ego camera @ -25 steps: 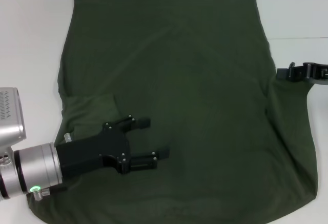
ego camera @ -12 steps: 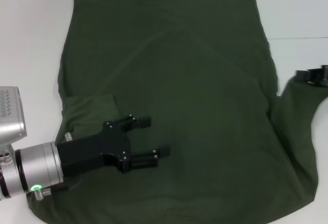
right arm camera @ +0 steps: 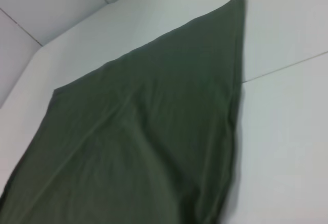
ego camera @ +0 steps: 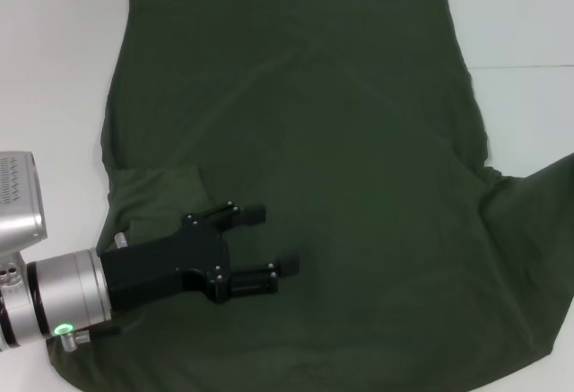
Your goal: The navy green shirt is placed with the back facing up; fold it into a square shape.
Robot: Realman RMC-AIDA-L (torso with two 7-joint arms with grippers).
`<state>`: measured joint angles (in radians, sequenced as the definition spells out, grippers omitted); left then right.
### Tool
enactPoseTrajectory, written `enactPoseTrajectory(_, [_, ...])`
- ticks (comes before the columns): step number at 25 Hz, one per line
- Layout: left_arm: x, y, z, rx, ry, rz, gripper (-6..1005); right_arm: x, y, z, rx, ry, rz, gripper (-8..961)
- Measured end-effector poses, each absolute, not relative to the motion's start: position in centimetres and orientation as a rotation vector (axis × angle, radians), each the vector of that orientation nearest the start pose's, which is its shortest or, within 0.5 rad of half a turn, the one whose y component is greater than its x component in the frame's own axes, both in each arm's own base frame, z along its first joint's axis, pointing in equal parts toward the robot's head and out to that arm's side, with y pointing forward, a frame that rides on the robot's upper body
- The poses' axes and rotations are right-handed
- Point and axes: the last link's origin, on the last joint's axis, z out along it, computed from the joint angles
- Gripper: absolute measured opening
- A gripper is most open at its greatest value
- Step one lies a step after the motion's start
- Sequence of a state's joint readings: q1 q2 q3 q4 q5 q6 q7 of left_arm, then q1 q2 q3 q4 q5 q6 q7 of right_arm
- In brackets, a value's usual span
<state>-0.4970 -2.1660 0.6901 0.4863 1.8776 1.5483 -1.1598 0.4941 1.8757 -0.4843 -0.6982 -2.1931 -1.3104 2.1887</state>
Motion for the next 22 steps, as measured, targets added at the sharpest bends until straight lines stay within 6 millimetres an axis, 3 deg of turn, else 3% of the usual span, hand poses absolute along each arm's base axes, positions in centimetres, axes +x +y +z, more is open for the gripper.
enactPoseTrajectory(9, [-25.0, 30.0, -5.4, -2.674, -0.596, -0.954, 918, 36.6, 36.6, 13.1, -1.914, 1.461, 0.448, 4])
enactPoseTrajectory(16, [-25.0, 29.9, -5.5, -2.672, -0.607, -0.96, 918, 35.9, 37.4, 12.7, -1.954, 1.405, 0.418, 5])
enactPoseTrajectory(22, [-25.0, 30.0, -5.5, -2.672, -0.607, -0.96, 918, 34.5, 37.1, 12.2, -2.033, 1.427, 0.492, 4])
